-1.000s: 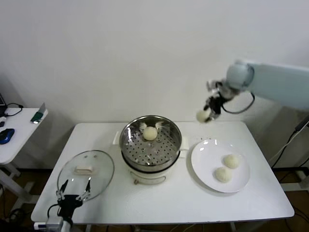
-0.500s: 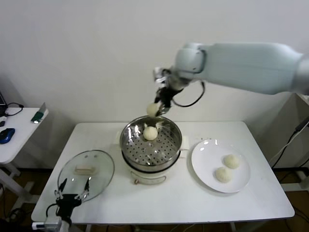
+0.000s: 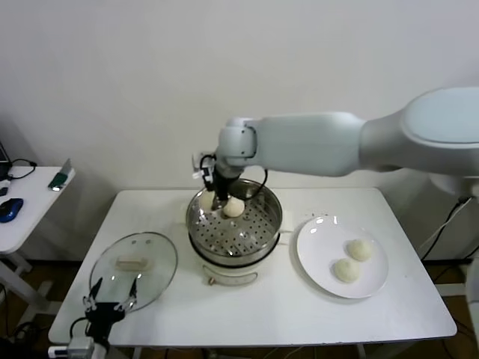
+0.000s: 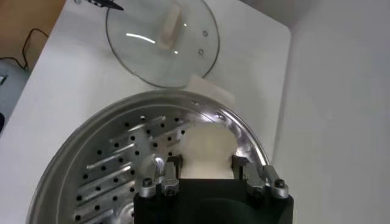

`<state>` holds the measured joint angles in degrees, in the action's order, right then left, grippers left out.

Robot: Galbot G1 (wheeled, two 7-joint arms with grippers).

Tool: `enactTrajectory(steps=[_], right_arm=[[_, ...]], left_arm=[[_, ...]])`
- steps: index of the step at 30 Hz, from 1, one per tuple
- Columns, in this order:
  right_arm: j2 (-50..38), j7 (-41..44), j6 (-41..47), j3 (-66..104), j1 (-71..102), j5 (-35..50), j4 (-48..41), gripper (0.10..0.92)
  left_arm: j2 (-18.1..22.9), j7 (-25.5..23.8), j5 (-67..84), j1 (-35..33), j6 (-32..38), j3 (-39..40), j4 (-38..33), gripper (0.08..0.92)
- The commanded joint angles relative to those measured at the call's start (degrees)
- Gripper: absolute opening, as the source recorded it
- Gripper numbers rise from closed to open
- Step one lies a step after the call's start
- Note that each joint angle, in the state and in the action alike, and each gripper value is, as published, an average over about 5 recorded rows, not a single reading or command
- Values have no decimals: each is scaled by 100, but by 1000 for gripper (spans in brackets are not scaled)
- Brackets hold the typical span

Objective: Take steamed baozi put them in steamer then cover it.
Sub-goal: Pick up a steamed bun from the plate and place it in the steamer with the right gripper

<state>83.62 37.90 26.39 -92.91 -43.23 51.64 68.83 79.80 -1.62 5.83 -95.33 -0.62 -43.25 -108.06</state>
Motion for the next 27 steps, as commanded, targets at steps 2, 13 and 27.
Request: enactTrajectory(steps=[2, 13, 27], right_arm=[[299, -167, 74, -78, 591, -274, -321, 560], [345, -205, 90, -124, 750, -344, -389, 560], [51, 85, -390, -136, 148, -448, -233, 744]], left_arm=[[-4, -6, 2, 13, 10, 7, 34, 823], [-12, -11, 3, 54, 9, 26, 73, 823], [-16, -12, -10, 67, -4, 68, 35, 823]])
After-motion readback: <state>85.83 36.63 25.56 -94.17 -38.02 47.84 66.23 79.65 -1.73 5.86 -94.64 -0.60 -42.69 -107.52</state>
